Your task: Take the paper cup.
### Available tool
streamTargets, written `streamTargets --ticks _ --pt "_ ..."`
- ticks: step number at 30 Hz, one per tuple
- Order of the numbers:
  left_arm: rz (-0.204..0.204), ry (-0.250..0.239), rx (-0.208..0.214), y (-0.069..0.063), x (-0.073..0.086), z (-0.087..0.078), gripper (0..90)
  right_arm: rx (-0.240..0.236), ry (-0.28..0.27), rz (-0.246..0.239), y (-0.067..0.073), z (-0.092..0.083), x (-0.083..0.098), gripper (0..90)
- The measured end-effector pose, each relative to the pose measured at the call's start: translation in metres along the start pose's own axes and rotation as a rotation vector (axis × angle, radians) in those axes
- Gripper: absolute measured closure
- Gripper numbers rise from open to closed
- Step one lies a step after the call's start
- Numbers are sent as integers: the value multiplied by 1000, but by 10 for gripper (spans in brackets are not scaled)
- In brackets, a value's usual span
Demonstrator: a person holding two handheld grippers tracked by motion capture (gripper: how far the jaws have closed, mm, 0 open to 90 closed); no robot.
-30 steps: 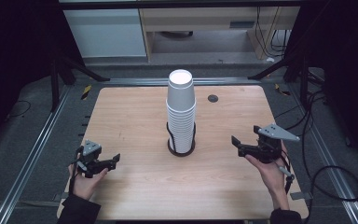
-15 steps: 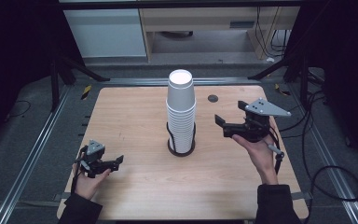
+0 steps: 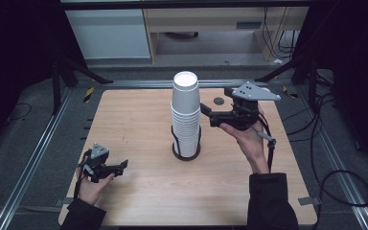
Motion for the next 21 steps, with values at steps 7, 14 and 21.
streamTargets --ticks 7,14,21 --pt "3 3 9 -2 0 1 147 -52 -2 9 9 22 -7 50" --pt "5 0 16 -4 0 1 147 -68 4 10 13 37 -4 50" --pt "5 -1 17 -4 0 1 148 -74 21 -8 21 56 2 50"
Point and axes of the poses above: each handheld gripper's, and its own axes: z roughly forward along the jaws, x roughly out of its underside, y roughly to its left, the point moved 2 cm from there along z, roughly forward along the jaws, and after that the axes turned 2 degrees about -x, right-handed, at the moved point
